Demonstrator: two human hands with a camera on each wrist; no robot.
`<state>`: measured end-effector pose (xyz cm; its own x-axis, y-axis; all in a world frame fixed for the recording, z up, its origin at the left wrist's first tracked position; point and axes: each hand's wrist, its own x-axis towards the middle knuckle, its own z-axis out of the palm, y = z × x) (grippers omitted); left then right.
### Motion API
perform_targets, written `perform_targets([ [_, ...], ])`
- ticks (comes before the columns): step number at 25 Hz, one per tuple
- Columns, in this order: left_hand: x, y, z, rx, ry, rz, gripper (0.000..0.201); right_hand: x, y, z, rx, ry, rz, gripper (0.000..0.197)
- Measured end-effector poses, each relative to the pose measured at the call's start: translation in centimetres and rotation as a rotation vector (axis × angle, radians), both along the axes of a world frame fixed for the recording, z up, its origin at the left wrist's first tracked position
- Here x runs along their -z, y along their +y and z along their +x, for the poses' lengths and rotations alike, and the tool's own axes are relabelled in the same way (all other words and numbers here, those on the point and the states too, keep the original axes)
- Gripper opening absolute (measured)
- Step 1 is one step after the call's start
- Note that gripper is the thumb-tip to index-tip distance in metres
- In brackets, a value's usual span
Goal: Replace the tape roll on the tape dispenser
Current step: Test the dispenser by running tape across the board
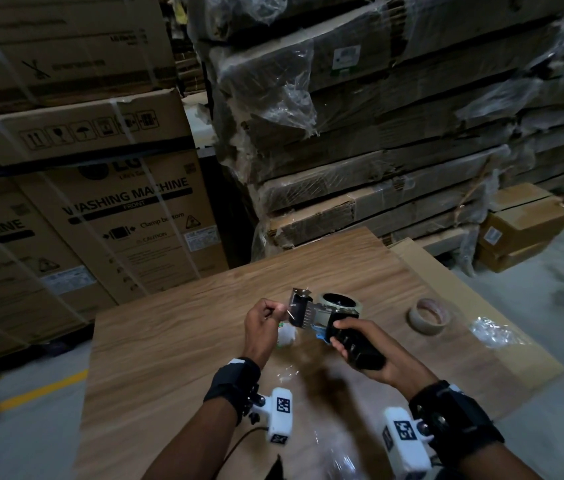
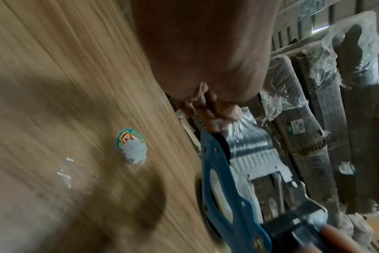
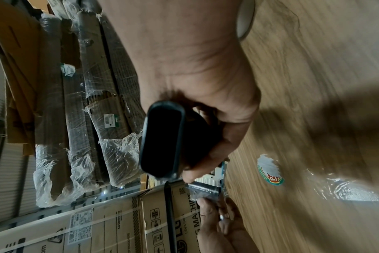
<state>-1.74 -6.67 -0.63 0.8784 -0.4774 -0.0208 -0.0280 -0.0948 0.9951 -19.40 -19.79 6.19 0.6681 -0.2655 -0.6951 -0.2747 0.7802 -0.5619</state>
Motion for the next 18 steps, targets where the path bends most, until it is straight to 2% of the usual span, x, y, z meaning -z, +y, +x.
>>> perform_targets([
  [2,-0.4,0.3,0.1,0.052,0.075,-0.011,0.007,-0.1,0.0,-0.2,-0.011,0.009,0.003,0.022],
  [4,-0.6,0.5,0.3,0.081,0.073,-0.028,0.007,-0.2,0.2,-0.3,-0.02,0.005,0.006,0.022],
  [8,-0.9,0.3,-0.4,0.008,-0.087,-0.075,0.005,0.1,0.6,0.3,0.04,0.002,0.004,0.021],
  [12,-1.7,-0.6,-2.6,-0.105,-0.169,-0.127,0.007,0.0,1.0,0.9,0.095,-0.007,0.038,0.021],
  [18,-1.6,-0.6,-2.5,-0.106,-0.272,-0.091,0.01,-0.2,1.6,0.9,0.128,-0.022,0.056,0.022],
])
